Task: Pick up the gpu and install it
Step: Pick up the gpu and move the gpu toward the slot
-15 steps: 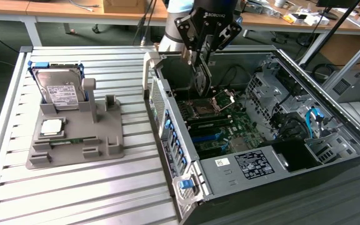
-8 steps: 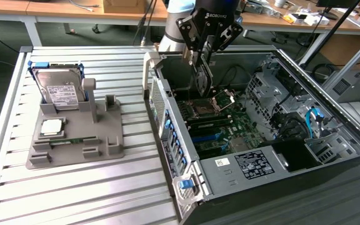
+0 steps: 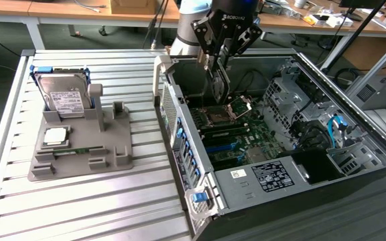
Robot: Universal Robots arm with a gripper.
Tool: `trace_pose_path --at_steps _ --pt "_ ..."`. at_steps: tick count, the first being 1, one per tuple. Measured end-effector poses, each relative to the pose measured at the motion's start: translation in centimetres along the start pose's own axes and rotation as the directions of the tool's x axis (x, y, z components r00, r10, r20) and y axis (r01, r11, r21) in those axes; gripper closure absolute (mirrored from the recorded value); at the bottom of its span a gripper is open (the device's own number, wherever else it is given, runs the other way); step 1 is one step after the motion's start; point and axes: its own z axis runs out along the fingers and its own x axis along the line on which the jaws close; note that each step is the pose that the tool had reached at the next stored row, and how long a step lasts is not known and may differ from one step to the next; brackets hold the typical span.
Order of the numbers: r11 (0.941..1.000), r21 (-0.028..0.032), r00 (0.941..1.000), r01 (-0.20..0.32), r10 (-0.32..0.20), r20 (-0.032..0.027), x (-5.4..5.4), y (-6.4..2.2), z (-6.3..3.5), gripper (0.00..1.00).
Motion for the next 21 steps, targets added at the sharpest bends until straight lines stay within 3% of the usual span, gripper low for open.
trace_pose_path --at_steps 21 --pt "1.0 0.0003 1.0 0.0 0.0 0.0001 -0.73 0.05 0.23 0.73"
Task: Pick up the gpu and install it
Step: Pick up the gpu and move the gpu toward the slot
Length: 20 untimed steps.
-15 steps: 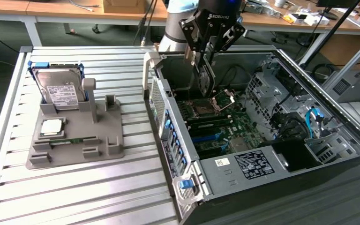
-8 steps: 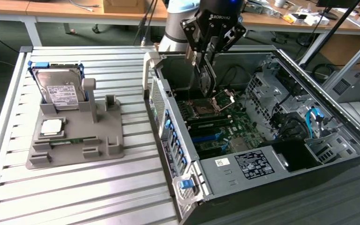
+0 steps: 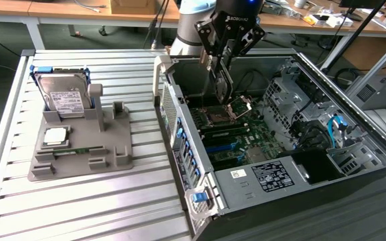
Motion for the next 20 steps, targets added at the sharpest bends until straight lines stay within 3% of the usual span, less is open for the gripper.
trace_pose_path --at_steps 20 --pt "1.0 0.0002 1.0 0.0 0.0 0.0001 -0.65 0.04 0.24 0.73"
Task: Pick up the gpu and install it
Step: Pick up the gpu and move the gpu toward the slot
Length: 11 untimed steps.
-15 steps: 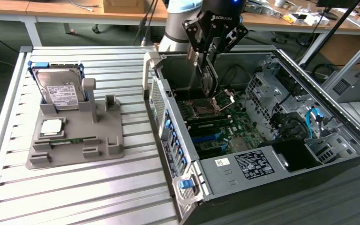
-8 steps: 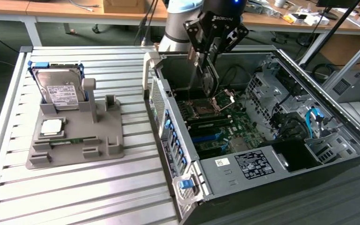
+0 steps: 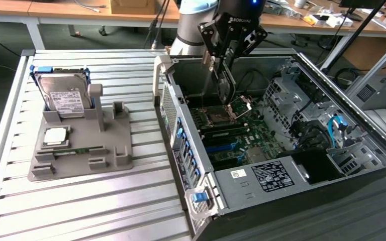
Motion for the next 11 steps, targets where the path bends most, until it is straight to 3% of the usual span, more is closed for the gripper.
trace_pose_path --at_steps 11 --pt "1.0 0.0002 1.0 0.0 0.0 0.0 -0.29 0.02 0.13 0.73"
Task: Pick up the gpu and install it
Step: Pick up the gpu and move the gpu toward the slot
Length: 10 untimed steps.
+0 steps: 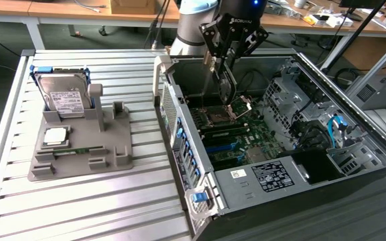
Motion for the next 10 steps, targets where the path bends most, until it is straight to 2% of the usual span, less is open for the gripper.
trace_pose_path --at_steps 10 --pt "1.0 0.0002 1.0 0.0 0.0 0.0 -0.32 0.02 0.15 0.73"
